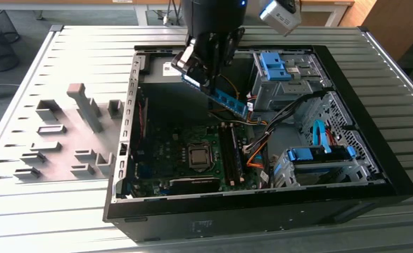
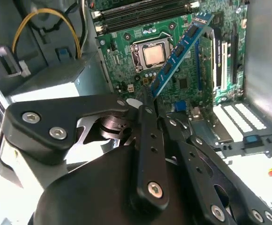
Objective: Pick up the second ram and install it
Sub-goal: 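Insert the second ram into the second slot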
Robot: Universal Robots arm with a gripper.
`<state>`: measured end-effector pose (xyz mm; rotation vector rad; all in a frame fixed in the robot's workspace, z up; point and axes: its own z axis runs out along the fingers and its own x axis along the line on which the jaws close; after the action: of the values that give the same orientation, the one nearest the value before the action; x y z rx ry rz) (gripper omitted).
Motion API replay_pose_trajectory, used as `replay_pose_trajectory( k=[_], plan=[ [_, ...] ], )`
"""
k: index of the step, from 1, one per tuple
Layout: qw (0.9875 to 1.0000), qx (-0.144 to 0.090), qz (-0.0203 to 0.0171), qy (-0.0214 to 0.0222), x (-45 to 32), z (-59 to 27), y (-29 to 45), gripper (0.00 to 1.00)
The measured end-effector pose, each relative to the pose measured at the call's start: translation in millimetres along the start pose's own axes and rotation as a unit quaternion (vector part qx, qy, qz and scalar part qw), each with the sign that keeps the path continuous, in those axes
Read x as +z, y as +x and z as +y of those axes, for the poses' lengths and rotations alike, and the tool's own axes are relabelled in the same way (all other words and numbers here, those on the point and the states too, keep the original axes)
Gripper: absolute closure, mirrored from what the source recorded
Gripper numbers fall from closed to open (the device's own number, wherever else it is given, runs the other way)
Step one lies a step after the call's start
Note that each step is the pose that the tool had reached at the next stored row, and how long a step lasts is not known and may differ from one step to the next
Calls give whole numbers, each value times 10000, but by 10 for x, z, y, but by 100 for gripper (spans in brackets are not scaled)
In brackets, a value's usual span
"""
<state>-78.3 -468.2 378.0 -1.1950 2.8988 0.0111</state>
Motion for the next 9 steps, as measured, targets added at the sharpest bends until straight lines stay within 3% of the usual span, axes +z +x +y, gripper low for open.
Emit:
replay_pose_trajectory(
  k=[4, 9],
  plan=[
    [9994, 359, -1, 4, 33, -1, 0, 86],
    [9968, 793, -1, 9, 68, -1, 0, 86]
  ],
)
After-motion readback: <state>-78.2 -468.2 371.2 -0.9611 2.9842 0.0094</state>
